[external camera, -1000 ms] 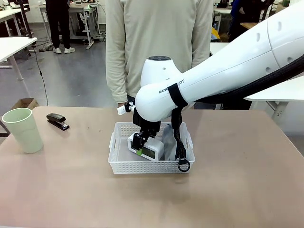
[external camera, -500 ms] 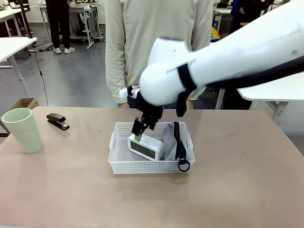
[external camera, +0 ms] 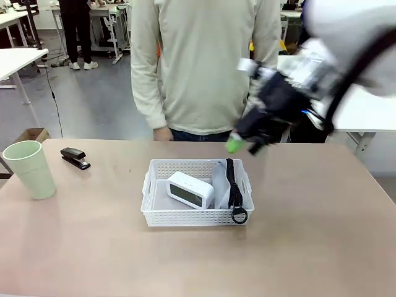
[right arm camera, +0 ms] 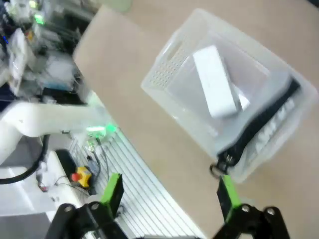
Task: Efficiently arrange items inside the basket to fit them all.
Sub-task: Pick up the Digital clock and place it inside the Organizing basket.
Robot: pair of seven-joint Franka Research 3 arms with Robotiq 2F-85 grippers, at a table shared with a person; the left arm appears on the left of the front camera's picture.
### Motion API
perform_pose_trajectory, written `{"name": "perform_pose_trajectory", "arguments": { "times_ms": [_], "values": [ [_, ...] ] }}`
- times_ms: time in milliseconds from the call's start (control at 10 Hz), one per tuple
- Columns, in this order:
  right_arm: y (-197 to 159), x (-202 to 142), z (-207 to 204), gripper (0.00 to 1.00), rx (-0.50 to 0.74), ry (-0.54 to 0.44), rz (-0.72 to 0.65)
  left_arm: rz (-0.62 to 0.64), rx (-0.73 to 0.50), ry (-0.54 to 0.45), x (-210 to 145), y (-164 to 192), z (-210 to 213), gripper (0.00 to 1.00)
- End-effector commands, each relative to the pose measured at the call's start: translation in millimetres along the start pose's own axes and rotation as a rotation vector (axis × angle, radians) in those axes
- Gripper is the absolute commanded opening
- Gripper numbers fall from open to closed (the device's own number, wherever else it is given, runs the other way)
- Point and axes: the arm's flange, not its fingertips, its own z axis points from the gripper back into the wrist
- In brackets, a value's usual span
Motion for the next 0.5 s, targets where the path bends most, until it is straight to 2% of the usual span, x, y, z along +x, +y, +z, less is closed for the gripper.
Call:
{"name": "perform_pose_trajectory", "arguments": {
  "times_ms": [0, 200, 400],
  "values": [
    [-47.9, -93.9, 47.5, 1.0, 0.21, -0.144, -0.1, -0.019, -0.02, -0.003, 0.3, -0.4, -0.8, 1.0],
    [-91.8, -165.2, 96.9, 1.0, 0.474, -0.31, -0.188, -0.019, -0.02, -0.003, 0.3, -0.4, -0.8, 1.0],
    [-139.7, -223.6, 116.9, 1.0, 0.603, -0.525, -0.391, -0.019, -0.02, -0.003, 0.3, -0.4, -0.8, 1.0]
  ]
}}
